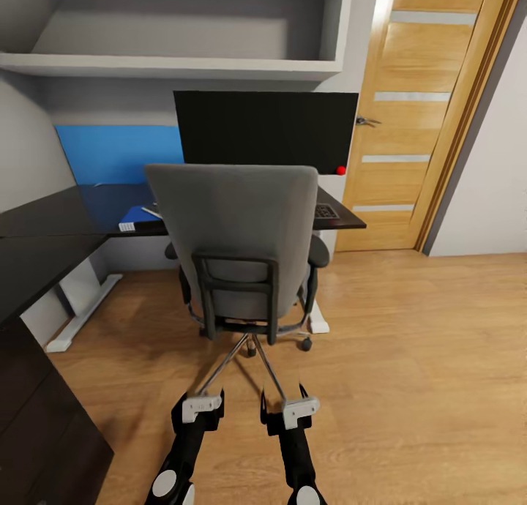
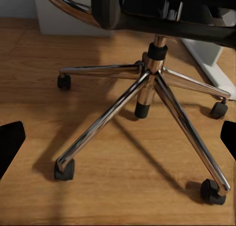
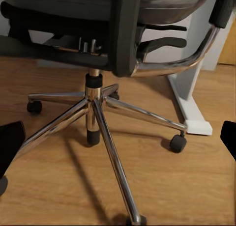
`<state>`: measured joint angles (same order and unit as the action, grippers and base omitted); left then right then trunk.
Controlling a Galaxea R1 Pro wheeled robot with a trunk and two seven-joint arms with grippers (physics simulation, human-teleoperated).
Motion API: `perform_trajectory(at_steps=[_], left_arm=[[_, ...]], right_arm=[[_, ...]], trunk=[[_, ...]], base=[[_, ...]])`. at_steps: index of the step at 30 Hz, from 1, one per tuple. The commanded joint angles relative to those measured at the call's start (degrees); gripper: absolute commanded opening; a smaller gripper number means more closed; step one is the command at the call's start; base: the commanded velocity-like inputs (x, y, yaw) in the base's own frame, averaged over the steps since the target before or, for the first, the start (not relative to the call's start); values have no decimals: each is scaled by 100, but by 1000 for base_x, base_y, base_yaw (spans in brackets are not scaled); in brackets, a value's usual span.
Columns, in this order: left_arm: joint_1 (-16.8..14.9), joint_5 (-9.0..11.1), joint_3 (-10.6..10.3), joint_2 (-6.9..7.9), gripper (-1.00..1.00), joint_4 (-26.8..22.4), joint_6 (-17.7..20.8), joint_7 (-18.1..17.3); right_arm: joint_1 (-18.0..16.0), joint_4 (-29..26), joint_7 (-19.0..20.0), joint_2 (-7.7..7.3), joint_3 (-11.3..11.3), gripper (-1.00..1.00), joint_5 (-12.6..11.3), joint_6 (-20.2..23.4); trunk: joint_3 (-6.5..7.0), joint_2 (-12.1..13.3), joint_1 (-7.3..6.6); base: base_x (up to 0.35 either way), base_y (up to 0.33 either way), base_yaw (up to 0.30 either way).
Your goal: In the bedroom, organize the workspace by keeping the computer under the desk, ensuring the monitor is on the desk, placing the keyboard on the desk next to the monitor, placing the mouse on the desk next to the keyboard, moving the folder from the swivel chair onto the desk next to the mouse, stacking the notebook on top of the folder with the pen on top of the notebook, and positioning the swivel chair next to the desk.
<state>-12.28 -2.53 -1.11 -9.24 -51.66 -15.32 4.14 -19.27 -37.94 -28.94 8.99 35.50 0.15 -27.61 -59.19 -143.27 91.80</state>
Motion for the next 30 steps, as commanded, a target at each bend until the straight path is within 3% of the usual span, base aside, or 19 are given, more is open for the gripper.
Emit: perform_trajectory(at_steps=[1,24,30], left_arm=[[-2,-27,-12,1,100,3,-15,43],[-2,-19,-6,1,100,6,-1,46],[-2,-17,-10,1,100,11,-5,45]], right_arm=[[-7,5,-49,-2,29,100,0,-8],[-7,6,-31,-11,25,100,-13,-10],[-7,6,-24,-11,24,100,-18,-11]], trunk=[[-5,-2,-4],[-5,-2,-4],[-5,-2,-4]], base=[[-242,0,0],[-306,-48,0],[-151,-22,0]])
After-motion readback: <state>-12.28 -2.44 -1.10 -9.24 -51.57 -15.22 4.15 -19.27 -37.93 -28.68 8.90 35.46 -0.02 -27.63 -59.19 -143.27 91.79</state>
